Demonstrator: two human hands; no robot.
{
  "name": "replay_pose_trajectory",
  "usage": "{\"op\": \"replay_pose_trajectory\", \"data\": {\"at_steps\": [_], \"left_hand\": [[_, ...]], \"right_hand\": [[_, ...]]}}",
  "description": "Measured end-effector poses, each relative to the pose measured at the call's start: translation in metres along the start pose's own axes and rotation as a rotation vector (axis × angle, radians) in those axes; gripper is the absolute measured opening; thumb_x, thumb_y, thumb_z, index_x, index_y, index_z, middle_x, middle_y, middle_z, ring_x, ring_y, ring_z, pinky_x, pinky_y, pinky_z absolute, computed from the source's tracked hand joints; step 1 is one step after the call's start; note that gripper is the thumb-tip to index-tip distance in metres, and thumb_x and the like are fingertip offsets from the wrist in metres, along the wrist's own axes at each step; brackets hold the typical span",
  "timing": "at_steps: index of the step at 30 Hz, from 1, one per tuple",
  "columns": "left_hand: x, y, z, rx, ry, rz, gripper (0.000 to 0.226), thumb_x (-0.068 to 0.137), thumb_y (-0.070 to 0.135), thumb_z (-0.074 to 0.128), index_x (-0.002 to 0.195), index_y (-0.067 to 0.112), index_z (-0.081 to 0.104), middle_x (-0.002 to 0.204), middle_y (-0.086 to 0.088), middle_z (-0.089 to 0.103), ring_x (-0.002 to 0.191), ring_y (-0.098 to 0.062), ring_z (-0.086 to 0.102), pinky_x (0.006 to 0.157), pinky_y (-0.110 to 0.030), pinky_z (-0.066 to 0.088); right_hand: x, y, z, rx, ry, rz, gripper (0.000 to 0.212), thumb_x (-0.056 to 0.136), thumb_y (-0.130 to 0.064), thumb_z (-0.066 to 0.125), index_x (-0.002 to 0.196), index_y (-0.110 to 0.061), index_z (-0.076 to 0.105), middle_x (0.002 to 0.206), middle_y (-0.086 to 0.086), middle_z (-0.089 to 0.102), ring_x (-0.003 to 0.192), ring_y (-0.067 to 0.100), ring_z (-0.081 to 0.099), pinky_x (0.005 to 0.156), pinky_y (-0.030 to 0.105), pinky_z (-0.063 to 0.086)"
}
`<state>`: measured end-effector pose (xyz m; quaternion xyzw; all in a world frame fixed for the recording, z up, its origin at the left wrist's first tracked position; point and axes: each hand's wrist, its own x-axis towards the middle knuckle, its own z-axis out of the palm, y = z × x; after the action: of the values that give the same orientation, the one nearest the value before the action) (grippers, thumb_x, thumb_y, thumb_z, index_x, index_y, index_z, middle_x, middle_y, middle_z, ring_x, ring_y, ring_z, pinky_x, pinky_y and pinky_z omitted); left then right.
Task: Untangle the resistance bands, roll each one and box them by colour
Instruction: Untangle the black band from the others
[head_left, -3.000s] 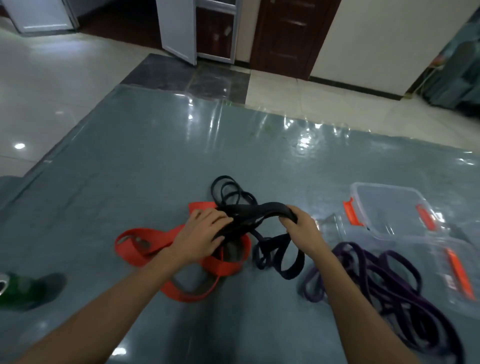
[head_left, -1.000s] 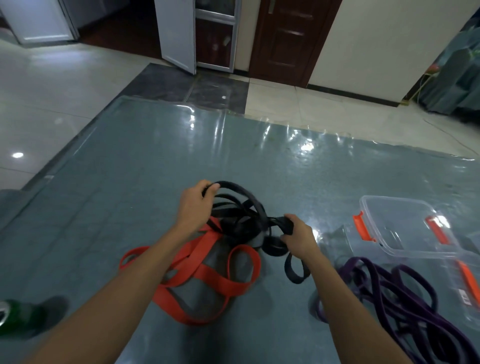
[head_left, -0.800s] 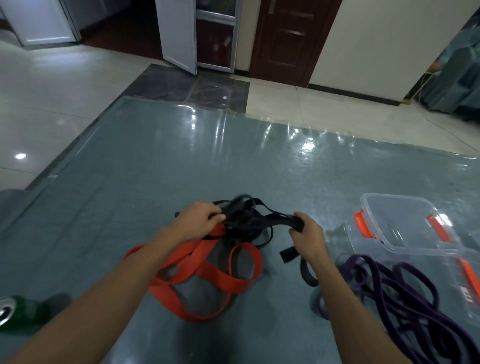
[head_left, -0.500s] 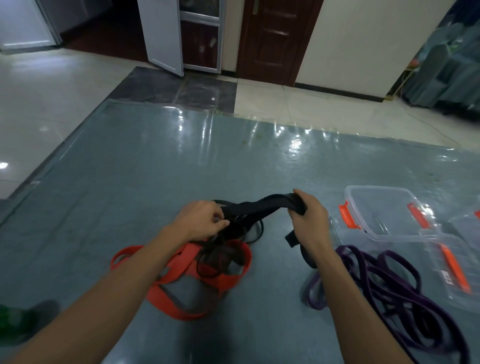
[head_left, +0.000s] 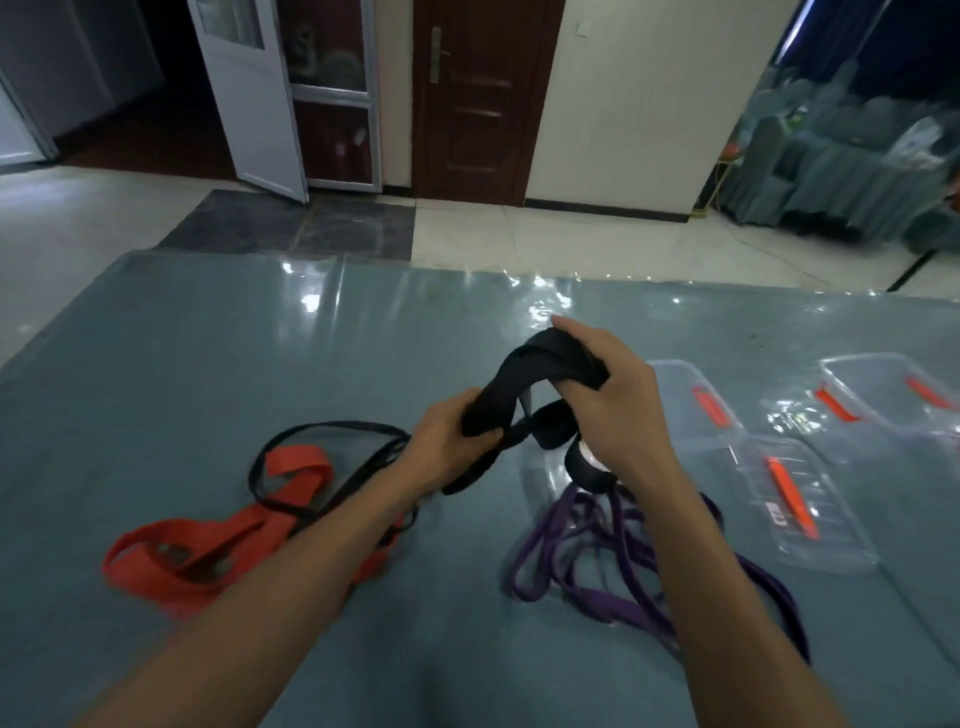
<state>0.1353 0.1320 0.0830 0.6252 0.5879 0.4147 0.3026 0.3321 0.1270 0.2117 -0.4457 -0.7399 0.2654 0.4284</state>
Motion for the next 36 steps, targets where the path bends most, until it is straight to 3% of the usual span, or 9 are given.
{"op": "replay_pose_trajectory", "data": {"at_steps": [4,8,11,15,19,25,30,32,36], "left_hand": [[-0.004,0.032,0.052,-0.125,-0.022,-0.098,0.013,0.083,0.017,0.072,0.087,0.028,0.067,0.071,0.006,0.068,0.067,-0.017,0.065,0.070,-0.044,0.057],[-0.006,0.077,0.111,-0.212,-0.097,-0.081,0.029,0.077,0.020,0.072,0.105,0.016,0.066,0.094,-0.010,0.073,0.089,-0.031,0.070,0.086,-0.052,0.057],[-0.008,0.106,0.160,-0.228,-0.228,0.003,0.052,0.075,0.022,0.081,0.121,0.025,0.057,0.106,0.012,0.069,0.099,-0.013,0.065,0.083,-0.027,0.053],[-0.011,0.137,0.223,-0.312,-0.421,0.103,0.098,0.067,0.023,0.094,0.149,0.027,0.040,0.142,0.012,0.054,0.129,-0.007,0.053,0.102,-0.025,0.048],[-0.012,0.170,0.287,-0.209,-0.431,0.103,0.057,0.062,0.053,0.088,0.112,0.044,0.061,0.102,0.019,0.070,0.095,-0.002,0.066,0.079,-0.022,0.055],[0.004,0.199,0.362,-0.299,-0.502,0.152,0.011,0.085,0.020,0.082,0.088,0.027,0.074,0.084,0.003,0.076,0.075,-0.005,0.070,0.071,-0.019,0.051],[0.046,0.193,0.399,-0.131,-0.591,0.199,0.016,0.081,0.020,0.083,0.078,0.028,0.069,0.069,0.002,0.067,0.063,-0.002,0.056,0.064,-0.027,0.046],[0.063,0.192,0.416,-0.040,-0.674,0.261,0.020,0.079,0.017,0.081,0.081,0.033,0.069,0.070,0.014,0.066,0.066,0.004,0.056,0.066,-0.020,0.044],[0.079,0.202,0.460,0.184,-0.805,0.394,0.024,0.079,0.014,0.069,0.097,0.031,0.069,0.087,0.011,0.070,0.084,-0.010,0.065,0.077,-0.032,0.053]], "right_hand": [[-0.025,0.030,-0.072,0.016,0.048,0.014,0.052,0.086,0.005,0.068,0.130,-0.022,0.065,0.112,-0.031,0.065,0.106,-0.014,0.058,0.089,0.002,0.041],[-0.058,0.066,-0.133,0.088,0.116,0.085,0.045,0.089,0.002,0.068,0.127,-0.022,0.066,0.114,-0.027,0.066,0.108,-0.010,0.061,0.092,0.006,0.043],[-0.080,0.087,-0.176,0.104,0.144,0.137,0.047,0.089,0.003,0.067,0.127,-0.025,0.067,0.118,-0.011,0.070,0.110,-0.003,0.063,0.096,0.013,0.047],[-0.105,0.100,-0.212,0.049,0.094,0.152,0.054,0.081,0.011,0.067,0.128,-0.015,0.068,0.117,-0.008,0.070,0.108,-0.007,0.063,0.093,0.009,0.045],[-0.124,0.120,-0.252,-0.007,0.111,0.190,0.056,0.078,0.010,0.068,0.127,-0.017,0.069,0.119,-0.008,0.070,0.112,-0.001,0.063,0.099,0.015,0.045],[-0.152,0.159,-0.323,-0.059,0.270,0.310,0.053,0.080,0.009,0.071,0.123,-0.022,0.070,0.113,-0.015,0.072,0.107,-0.006,0.065,0.092,0.011,0.045],[-0.175,0.197,-0.369,-0.125,0.361,0.487,0.048,0.085,0.006,0.072,0.118,-0.029,0.071,0.097,-0.014,0.074,0.078,0.019,0.075,0.067,0.024,0.059],[-0.186,0.215,-0.380,-0.207,0.340,0.522,0.046,0.086,0.004,0.072,0.121,-0.025,0.071,0.105,-0.008,0.074,0.085,0.022,0.074,0.075,0.031,0.060],[-0.214,0.260,-0.406,-0.275,0.358,0.609,0.047,0.085,0.008,0.069,0.122,-0.021,0.070,0.108,0.003,0.072,0.082,0.010,0.069,0.068,0.012,0.054]]}}
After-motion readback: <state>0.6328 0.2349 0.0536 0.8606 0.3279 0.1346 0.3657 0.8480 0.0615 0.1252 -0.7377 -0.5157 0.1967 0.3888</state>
